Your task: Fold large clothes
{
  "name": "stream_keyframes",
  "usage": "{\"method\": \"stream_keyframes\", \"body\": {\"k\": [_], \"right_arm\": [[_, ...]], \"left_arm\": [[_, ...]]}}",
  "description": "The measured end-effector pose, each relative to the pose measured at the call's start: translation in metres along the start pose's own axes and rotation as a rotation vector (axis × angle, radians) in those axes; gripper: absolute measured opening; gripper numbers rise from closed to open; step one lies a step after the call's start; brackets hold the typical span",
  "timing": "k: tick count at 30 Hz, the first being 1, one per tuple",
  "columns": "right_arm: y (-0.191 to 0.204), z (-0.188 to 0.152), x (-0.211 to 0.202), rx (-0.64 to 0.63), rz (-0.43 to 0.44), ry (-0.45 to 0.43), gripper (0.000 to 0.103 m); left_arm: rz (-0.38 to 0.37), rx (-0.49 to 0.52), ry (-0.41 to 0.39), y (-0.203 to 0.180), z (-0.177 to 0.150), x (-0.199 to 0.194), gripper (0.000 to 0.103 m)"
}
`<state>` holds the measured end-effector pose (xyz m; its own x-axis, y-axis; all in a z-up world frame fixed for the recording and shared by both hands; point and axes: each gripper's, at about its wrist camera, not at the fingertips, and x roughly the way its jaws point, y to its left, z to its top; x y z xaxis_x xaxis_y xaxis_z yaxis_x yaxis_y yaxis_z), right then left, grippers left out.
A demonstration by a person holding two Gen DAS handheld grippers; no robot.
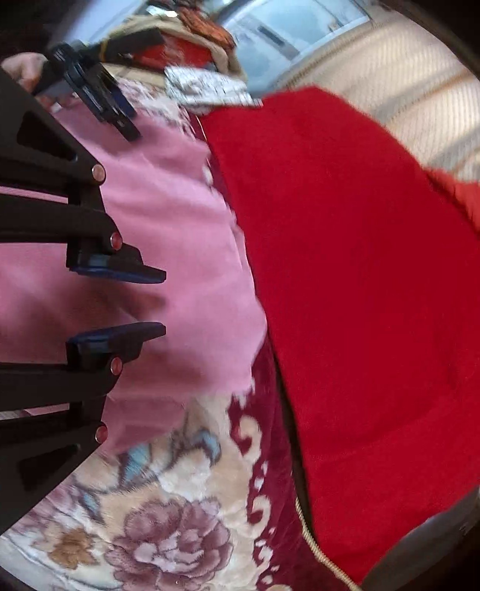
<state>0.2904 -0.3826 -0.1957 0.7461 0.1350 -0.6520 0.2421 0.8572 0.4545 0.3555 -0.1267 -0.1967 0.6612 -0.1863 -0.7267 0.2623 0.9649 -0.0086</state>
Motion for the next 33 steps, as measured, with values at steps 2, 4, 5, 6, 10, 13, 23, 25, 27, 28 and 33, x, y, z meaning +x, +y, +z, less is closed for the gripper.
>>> {"method": "stream_keyframes", "body": {"k": [2,4,5,6,10,13,23,25,27,28,33], "right_arm": [[0.010,-0.009,-0.010,-0.027,0.010,0.007,0.026],[0.020,-0.018,-0.011,-0.047,0.011,0.040,0.026],[0.023,-0.024,-0.012,-0.056,0.011,0.061,0.026],[0.024,-0.029,-0.011,-0.057,0.006,0.074,0.026],[0.025,-0.050,-0.001,-0.048,-0.004,0.143,0.026],[0.023,-0.057,0.013,-0.062,-0.029,0.169,0.026],[0.016,-0.038,-0.009,-0.020,-0.003,0.060,0.026],[0.006,-0.037,0.000,0.021,-0.028,0.078,0.026],[-0.002,-0.040,0.012,0.041,-0.035,0.125,0.026],[-0.007,-0.042,0.019,0.061,-0.008,0.152,0.026],[-0.011,-0.041,0.012,0.078,0.020,0.141,0.026]], "left_arm": [[-0.016,0.012,-0.026,-0.003,-0.002,-0.009,0.073],[-0.025,0.018,-0.046,-0.004,-0.002,-0.015,0.073],[-0.027,0.022,-0.054,-0.005,-0.003,-0.018,0.073],[-0.028,0.027,-0.062,-0.006,-0.003,-0.020,0.073],[-0.022,0.040,-0.089,-0.010,-0.002,-0.027,0.073],[-0.016,0.055,-0.097,-0.011,-0.002,-0.030,0.073],[0.003,0.080,-0.105,-0.015,-0.003,-0.030,0.073],[0.003,0.091,-0.102,-0.019,-0.005,-0.030,0.073],[0.003,0.106,-0.093,-0.023,-0.008,-0.027,0.073],[0.005,0.112,-0.086,-0.024,-0.010,-0.025,0.073],[0.017,0.173,-0.035,-0.040,-0.021,-0.010,0.073]]}}
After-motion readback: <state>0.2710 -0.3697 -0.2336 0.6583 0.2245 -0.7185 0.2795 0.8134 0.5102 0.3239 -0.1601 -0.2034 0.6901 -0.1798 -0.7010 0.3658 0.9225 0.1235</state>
